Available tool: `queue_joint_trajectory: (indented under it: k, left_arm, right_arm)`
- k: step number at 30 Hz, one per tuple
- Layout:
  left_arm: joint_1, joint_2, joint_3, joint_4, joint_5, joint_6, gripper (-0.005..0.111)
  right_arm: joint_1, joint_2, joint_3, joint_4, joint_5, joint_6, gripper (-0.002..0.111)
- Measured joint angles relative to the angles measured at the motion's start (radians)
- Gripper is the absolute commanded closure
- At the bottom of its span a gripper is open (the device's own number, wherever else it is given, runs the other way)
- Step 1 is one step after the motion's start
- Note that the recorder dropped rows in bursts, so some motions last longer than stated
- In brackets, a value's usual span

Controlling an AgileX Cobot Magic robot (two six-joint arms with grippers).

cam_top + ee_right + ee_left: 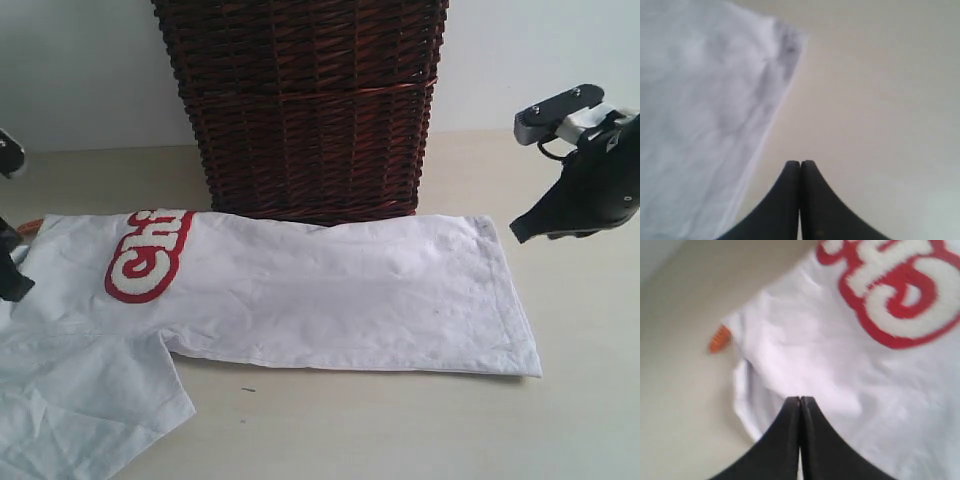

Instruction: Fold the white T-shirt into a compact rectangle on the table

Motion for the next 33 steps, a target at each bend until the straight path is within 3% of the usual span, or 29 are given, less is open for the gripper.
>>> queue_joint_trajectory:
  k: [5,11,16,24,33]
  left_arm:
    - [-0.057,0.033,-0.045,-0.222,0.333,0.135,0.107]
    - [-0.062,0.078,0.001,-0.472,0.441,0.324,0.107]
    - [-0.074,0.140,0.042,-0.496,0.447,0.362,0.107]
    - [-0.202,0.225,0.074,-0.408,0.454,0.278,0.107]
    - [-0.273,0.238,0.104,-0.385,0.455,0.254,0.107]
  right_arm:
    - [-0.002,0.002,-0.005,0.420,0.181,-0.347,0.108]
    - [-0.002,0.002,-0.003,0.499,0.197,-0.413,0.108]
    - [0.007,0.005,-0.003,0.506,0.161,-0.426,0.108]
    - [0.007,0.025,-0.003,0.532,0.144,-0.435,0.108]
    - [0.009,0.027,-0.003,0.587,0.172,-0.445,0.108]
